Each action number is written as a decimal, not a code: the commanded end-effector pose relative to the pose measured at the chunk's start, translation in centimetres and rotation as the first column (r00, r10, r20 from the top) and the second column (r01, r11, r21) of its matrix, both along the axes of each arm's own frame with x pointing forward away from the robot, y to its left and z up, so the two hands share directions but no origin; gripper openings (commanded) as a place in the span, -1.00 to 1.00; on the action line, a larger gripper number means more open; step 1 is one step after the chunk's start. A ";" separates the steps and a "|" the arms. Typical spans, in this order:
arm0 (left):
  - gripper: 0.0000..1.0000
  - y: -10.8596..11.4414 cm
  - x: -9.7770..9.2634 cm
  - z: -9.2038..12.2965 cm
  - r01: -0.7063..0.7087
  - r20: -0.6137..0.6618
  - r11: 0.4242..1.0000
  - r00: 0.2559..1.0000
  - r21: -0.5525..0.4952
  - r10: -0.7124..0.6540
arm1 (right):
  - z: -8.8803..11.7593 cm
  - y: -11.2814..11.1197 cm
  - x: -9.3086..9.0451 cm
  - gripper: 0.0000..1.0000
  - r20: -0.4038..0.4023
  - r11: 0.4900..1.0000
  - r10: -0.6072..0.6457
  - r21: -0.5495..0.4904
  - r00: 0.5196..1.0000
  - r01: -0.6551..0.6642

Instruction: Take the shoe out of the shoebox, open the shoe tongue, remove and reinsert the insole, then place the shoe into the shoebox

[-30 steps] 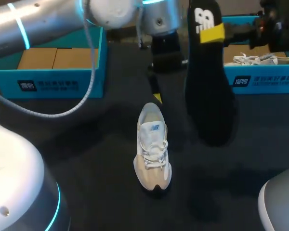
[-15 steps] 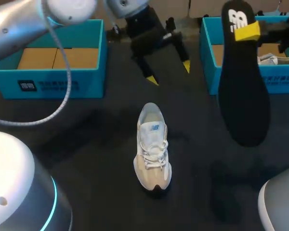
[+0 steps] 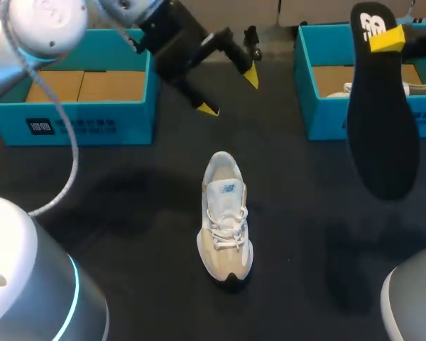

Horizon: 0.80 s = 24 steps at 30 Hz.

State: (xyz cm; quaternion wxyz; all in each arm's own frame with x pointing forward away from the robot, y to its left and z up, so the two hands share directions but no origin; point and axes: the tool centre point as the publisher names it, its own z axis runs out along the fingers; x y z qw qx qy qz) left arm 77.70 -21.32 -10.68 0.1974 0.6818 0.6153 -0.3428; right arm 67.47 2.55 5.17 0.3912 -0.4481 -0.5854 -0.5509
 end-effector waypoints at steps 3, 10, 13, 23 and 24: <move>1.00 1.0 -0.6 0.4 -0.056 0.003 0.986 0.998 -0.159 0.058 | -0.8 0.2 4.6 -1.00 -0.061 0.996 0.087 0.002 0.994 -0.087; 1.00 1.2 -0.5 0.7 -0.071 -0.006 0.982 0.997 -0.174 0.071 | -1.8 0.4 7.2 -1.00 -0.122 0.994 0.113 0.019 0.986 -0.111; 1.00 1.2 -0.5 0.7 -0.071 -0.006 0.982 0.997 -0.174 0.071 | -2.3 0.3 8.0 -1.00 -0.163 0.991 0.133 0.015 0.978 -0.132; 1.00 1.2 -0.5 0.7 -0.071 -0.006 0.982 0.997 -0.174 0.071 | -4.4 0.4 10.4 -1.00 -0.296 0.982 0.182 0.015 0.938 -0.186; 1.00 1.2 -0.5 0.7 -0.071 -0.006 0.982 0.997 -0.174 0.071 | -4.6 0.5 10.5 -1.00 -0.311 0.982 0.181 0.013 0.933 -0.186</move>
